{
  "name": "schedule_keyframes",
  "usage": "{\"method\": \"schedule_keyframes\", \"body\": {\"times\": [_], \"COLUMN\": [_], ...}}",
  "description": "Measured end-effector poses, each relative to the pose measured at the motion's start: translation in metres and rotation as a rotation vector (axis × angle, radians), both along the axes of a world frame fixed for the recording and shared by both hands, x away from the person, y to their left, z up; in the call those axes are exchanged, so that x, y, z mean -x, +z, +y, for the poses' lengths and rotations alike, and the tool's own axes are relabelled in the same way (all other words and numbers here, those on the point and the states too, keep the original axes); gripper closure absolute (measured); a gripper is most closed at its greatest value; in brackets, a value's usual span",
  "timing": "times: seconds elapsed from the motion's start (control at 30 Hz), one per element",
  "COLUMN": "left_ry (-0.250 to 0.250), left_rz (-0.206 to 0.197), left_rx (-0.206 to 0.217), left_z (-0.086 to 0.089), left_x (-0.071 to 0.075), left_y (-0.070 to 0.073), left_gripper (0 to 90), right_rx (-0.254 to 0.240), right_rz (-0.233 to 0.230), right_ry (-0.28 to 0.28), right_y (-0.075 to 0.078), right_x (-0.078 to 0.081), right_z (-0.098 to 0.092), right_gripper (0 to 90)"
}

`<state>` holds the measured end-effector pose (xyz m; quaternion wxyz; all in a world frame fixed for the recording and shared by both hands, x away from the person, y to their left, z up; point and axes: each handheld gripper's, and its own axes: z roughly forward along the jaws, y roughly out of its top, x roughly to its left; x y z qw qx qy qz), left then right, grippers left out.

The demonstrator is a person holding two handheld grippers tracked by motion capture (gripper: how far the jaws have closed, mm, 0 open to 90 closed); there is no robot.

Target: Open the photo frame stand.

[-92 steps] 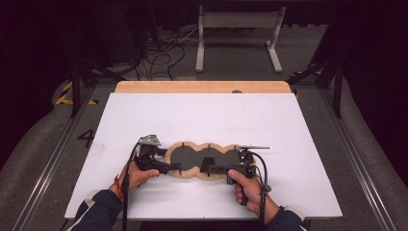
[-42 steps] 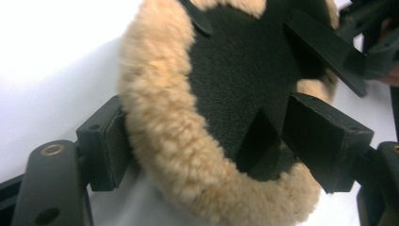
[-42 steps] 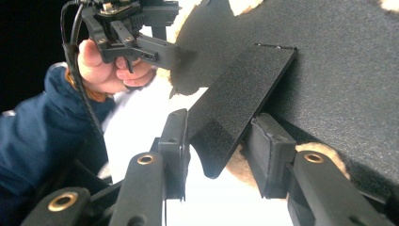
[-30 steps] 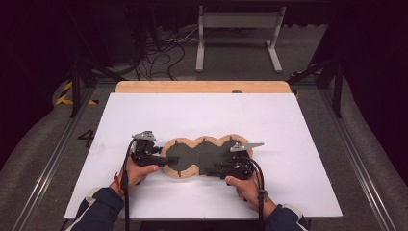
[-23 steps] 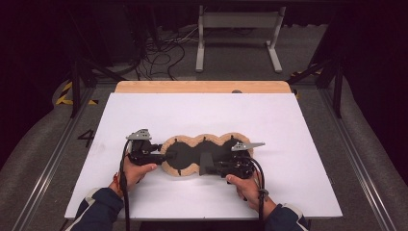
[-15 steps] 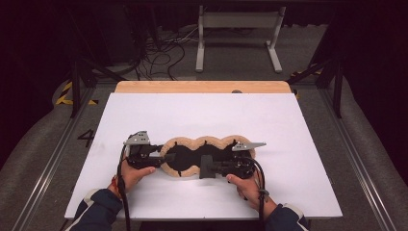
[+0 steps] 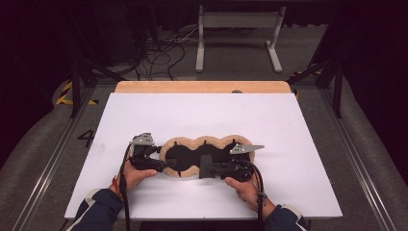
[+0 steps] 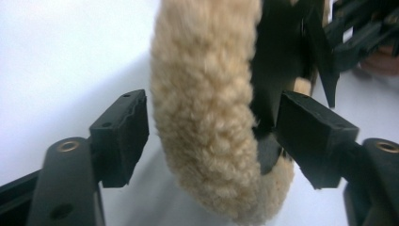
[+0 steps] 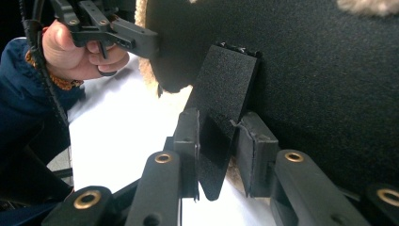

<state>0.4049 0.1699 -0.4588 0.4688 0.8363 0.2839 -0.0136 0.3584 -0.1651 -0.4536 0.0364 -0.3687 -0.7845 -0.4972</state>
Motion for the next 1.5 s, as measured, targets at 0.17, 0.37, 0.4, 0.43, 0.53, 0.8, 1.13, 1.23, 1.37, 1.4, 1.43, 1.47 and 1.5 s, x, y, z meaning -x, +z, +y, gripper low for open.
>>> {"method": "schedule_keyframes", "body": {"times": [0.17, 0.37, 0.4, 0.43, 0.53, 0.8, 1.13, 1.23, 1.37, 1.4, 1.43, 1.47, 1.5], "left_ry": [-0.041, -0.048, -0.046, -0.031, -0.017, 0.046, 0.059, 0.054, 0.03, 0.03, 0.013, 0.007, 0.003], "left_rz": [-0.006, -0.034, -0.068, -0.081, -0.13, -0.285, -0.307, -0.301, -0.266, -0.266, -0.248, -0.243, -0.243], "left_rx": [0.002, 0.002, -0.011, -0.017, -0.024, -0.087, -0.102, -0.098, -0.08, -0.08, -0.082, -0.086, -0.101], "left_z": [-0.007, -0.006, -0.006, -0.007, -0.008, -0.018, -0.022, -0.02, -0.018, -0.018, -0.016, -0.016, -0.015], "left_x": [0.004, 0.009, 0.01, 0.012, 0.013, 0.023, 0.03, 0.032, 0.031, 0.031, 0.031, 0.031, 0.032], "left_y": [0.001, 0.005, 0.007, 0.009, 0.01, 0.014, 0.011, 0.01, 0.009, 0.009, 0.008, 0.007, 0.006], "left_gripper": [36.8, 43.8, 44.6, 45.1, 44.7, 45.3, 45.4, 46.2, 46.4, 46.4, 46.4, 46.4, 46.2], "right_rx": [-0.005, 0.003, 0.006, 0.009, 0.014, 0.019, 0.063, 0.071, 0.09, 0.092, 0.097, 0.097, 0.105], "right_rz": [-0.006, -0.015, -0.017, -0.017, -0.021, -0.024, -0.049, -0.044, -0.053, -0.051, -0.049, -0.049, -0.049], "right_ry": [0.002, 0.003, 0.004, 0.005, 0.0, -0.025, -0.039, -0.036, -0.034, -0.036, -0.033, -0.033, -0.03], "right_y": [-0.001, 0.0, 0.0, 0.001, 0.001, 0.005, 0.006, 0.006, 0.004, 0.004, 0.002, 0.002, 0.001], "right_x": [0.0, 0.002, 0.002, 0.002, 0.001, -0.003, -0.003, -0.001, 0.003, 0.003, 0.005, 0.005, 0.006], "right_z": [0.0, 0.0, 0.0, 0.0, 0.001, -0.002, -0.005, -0.006, -0.006, -0.006, -0.005, -0.005, -0.005], "right_gripper": [72.0, 74.6, 75.9, 77.2, 77.3, 75.7, 78.9, 79.9, 78.9, 78.2, 77.0, 77.0, 76.2]}}
